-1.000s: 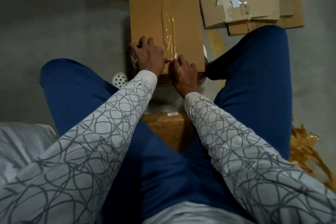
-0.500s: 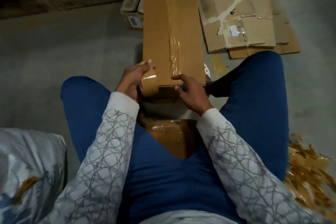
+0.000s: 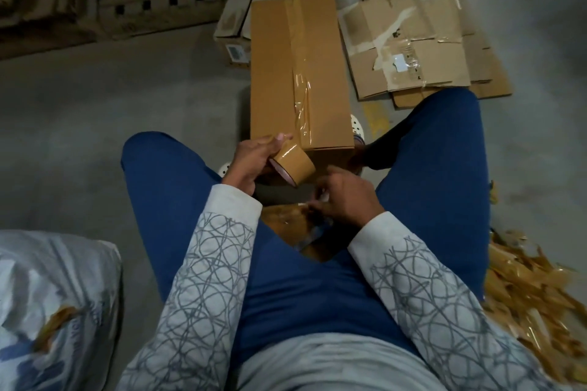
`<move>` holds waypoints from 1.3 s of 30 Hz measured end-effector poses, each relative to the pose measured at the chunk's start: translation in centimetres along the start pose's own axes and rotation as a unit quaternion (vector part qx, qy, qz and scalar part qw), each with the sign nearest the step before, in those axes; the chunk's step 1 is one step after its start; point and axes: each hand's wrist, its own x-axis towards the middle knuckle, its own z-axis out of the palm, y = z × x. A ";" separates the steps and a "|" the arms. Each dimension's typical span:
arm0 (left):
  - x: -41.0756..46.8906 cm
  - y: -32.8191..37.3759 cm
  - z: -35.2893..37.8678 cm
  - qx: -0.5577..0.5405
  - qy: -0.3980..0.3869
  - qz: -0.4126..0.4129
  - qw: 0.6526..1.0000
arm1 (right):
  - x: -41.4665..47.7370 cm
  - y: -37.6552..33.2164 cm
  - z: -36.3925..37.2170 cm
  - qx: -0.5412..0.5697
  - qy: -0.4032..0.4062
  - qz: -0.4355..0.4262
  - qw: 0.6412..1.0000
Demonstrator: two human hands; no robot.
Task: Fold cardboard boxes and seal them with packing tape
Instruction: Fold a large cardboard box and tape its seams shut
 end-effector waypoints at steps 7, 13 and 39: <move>0.5 0.1 1.7 -0.008 -0.026 0.003 1.000 | 1.9 -0.5 -0.2 0.247 0.121 0.015 0.961; 1.1 -0.2 2.0 -0.016 0.062 0.007 0.998 | 2.0 -0.3 -0.6 0.292 0.130 0.009 0.947; 0.1 -1.0 0.9 0.027 0.083 -0.002 0.996 | 3.0 -0.1 -0.9 0.161 0.108 0.039 0.980</move>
